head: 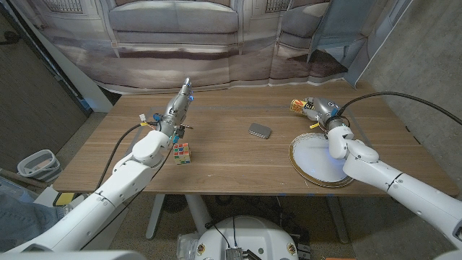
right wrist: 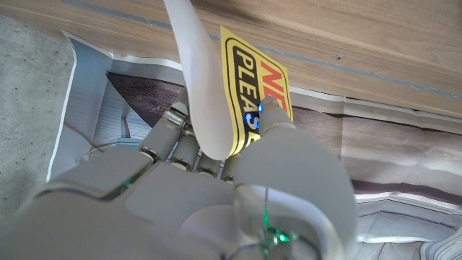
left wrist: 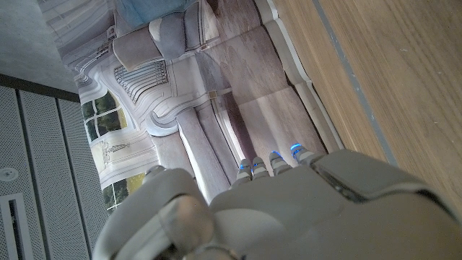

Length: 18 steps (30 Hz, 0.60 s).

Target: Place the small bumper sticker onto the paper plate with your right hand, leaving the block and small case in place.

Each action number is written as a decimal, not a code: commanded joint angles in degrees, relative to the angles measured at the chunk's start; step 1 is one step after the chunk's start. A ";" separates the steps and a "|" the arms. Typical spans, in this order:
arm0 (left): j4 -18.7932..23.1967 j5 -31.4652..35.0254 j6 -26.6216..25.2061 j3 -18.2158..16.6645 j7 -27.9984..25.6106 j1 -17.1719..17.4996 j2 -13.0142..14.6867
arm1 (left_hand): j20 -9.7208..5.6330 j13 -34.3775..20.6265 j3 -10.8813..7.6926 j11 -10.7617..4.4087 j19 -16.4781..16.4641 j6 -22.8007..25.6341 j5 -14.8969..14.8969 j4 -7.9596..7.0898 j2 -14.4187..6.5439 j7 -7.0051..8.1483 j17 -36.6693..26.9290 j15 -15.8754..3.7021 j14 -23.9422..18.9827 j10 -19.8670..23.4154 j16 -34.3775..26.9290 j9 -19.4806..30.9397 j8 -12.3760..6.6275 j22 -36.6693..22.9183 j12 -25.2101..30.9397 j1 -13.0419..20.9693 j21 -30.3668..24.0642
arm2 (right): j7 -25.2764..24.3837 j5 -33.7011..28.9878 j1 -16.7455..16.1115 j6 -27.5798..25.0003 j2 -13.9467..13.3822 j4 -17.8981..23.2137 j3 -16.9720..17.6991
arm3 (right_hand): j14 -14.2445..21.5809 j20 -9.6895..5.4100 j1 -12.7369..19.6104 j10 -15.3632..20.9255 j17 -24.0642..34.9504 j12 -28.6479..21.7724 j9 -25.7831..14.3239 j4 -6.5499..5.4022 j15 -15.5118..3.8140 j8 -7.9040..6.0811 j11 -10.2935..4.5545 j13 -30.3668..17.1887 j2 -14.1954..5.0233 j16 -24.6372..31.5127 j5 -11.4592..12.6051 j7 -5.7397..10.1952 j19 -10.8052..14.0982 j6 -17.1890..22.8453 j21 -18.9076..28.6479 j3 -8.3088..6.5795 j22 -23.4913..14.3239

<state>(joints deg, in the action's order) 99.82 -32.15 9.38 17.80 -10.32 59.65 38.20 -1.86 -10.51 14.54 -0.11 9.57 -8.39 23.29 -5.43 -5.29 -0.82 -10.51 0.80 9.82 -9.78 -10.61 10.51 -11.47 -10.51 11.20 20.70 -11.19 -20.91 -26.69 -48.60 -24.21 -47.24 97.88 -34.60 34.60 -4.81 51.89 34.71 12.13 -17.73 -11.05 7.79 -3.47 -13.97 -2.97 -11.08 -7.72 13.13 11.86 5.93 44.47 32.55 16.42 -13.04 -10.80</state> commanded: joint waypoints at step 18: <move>0.60 0.36 -0.49 0.34 -0.01 0.01 0.03 | 0.37 -0.21 0.57 -0.11 11.46 0.09 -0.11 -0.12 -0.47 0.01 -0.14 0.46 6.05 -4.12 -0.25 0.22 0.19 -0.13 0.40 0.70 -0.43 | -1.42 -0.52 -7.12 3.52 -4.07 6.86 5.25 | 0.25 -4.45 1.22 0.85 0.25 0.25 -0.15 0.36 -5.84 0.72 -0.82 -0.09 0.24 -0.24 -0.40 0.52 -0.02 0.36 -0.46 -0.69 -0.21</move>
<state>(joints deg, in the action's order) 100.09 -31.89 8.99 18.14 -10.33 59.60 38.14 -1.86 -10.51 14.78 -0.11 9.57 -8.39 23.30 -5.68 -5.60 -0.82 -10.51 0.80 9.82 -9.78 -10.61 10.51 -11.47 -10.51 11.20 21.01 -11.19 -21.77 -27.72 -52.85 -22.68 -49.77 102.36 -31.54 34.60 -4.81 52.44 35.11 12.12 -17.73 -11.05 8.05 -3.47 -13.53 -3.38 -11.08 -7.62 13.11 11.64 6.06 44.47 33.06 16.07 -13.29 -10.80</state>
